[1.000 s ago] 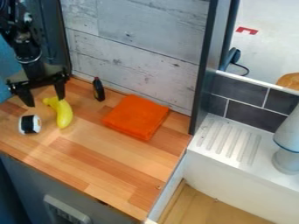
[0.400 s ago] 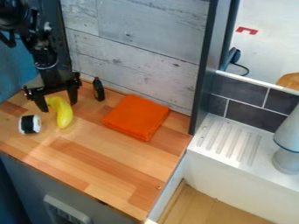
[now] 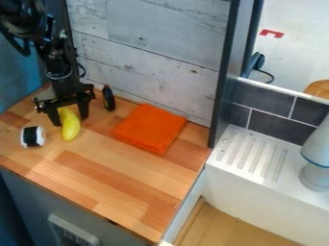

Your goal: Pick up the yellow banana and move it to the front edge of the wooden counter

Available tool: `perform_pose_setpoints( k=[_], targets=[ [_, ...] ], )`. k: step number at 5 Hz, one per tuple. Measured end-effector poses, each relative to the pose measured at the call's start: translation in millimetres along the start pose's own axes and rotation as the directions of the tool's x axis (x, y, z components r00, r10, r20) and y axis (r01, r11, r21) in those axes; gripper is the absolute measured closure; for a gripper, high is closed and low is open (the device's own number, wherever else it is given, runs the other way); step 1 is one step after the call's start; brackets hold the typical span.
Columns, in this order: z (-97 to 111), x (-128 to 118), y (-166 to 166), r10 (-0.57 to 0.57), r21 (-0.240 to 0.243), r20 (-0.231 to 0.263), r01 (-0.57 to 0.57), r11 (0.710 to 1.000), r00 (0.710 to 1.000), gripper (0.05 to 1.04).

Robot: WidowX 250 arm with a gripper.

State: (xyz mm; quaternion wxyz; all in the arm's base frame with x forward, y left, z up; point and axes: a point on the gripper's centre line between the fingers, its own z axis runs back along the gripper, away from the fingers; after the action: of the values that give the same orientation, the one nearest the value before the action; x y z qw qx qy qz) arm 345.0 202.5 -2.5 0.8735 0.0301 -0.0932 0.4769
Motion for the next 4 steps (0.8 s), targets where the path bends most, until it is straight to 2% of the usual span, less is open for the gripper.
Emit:
perform_pose_setpoints(
  k=[1, 2, 3, 4],
  targets=[
    [-0.3, -0.4, 0.8, 0.035, 0.006, -0.003, -0.035, 0.999, 0.999, 0.490],
    [-0.3, -1.3, 1.6, 0.048, 0.011, -0.009, -0.048, 0.999, 0.999, 0.511],
    [6.9, -4.4, -2.0, 0.052, -0.018, -0.036, -0.052, 0.998, 0.998, 0.511],
    [61.4, 1.0, -9.2, 0.036, -0.142, 0.009, -0.034, 0.989, 0.999, 0.511]
  ],
)
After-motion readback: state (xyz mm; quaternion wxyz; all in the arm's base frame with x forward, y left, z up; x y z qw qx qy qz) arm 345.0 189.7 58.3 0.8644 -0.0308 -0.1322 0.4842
